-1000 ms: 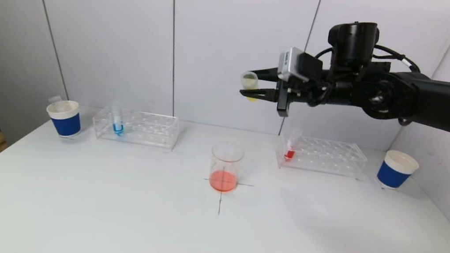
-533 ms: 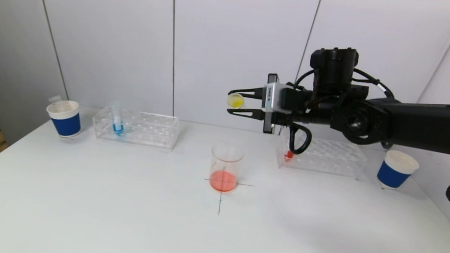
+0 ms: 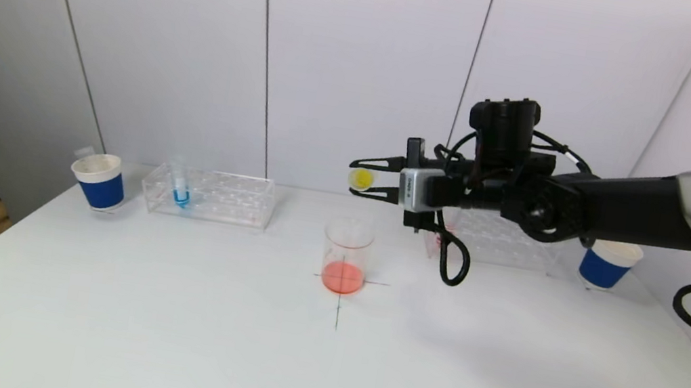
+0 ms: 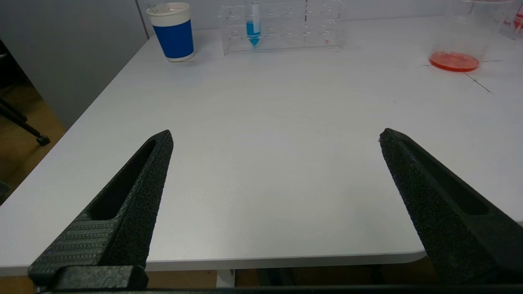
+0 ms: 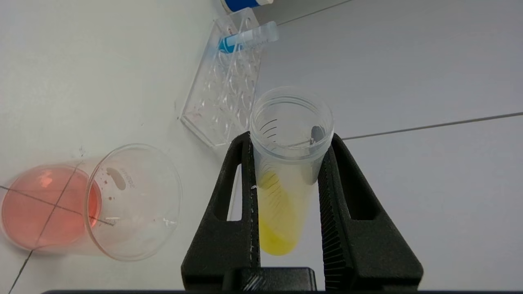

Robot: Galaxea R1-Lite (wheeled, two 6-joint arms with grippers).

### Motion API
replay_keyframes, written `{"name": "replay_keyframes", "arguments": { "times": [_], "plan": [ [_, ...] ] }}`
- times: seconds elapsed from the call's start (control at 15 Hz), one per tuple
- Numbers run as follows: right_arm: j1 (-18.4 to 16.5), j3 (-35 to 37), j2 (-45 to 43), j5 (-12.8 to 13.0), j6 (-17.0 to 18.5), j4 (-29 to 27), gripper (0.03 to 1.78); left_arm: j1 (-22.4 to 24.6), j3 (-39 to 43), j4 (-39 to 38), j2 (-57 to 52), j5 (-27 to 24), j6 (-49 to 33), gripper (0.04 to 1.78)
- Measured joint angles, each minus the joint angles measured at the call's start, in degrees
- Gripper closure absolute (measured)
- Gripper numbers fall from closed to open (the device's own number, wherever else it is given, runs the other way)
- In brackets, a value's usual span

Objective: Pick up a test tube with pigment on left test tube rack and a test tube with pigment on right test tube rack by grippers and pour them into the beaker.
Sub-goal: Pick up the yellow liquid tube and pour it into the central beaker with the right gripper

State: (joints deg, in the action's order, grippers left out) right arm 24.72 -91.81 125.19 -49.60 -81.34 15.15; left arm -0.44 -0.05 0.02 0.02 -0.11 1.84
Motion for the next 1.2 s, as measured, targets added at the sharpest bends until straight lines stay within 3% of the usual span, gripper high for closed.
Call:
{"name": "replay_keyframes", "arguments": {
  "times": [0.53,1.2],
  "plan": [
    [-2.4,-1.9,4.7,-0.5,-6.0,2.3,1.33,0.0,0.0,0.0,0.0,0.0,0.0,0.06],
    [-2.8,-7.5,10.4,0.0,-7.4,2.2,1.33,0.0,0.0,0.0,0.0,0.0,0.0,0.06]
  ]
}}
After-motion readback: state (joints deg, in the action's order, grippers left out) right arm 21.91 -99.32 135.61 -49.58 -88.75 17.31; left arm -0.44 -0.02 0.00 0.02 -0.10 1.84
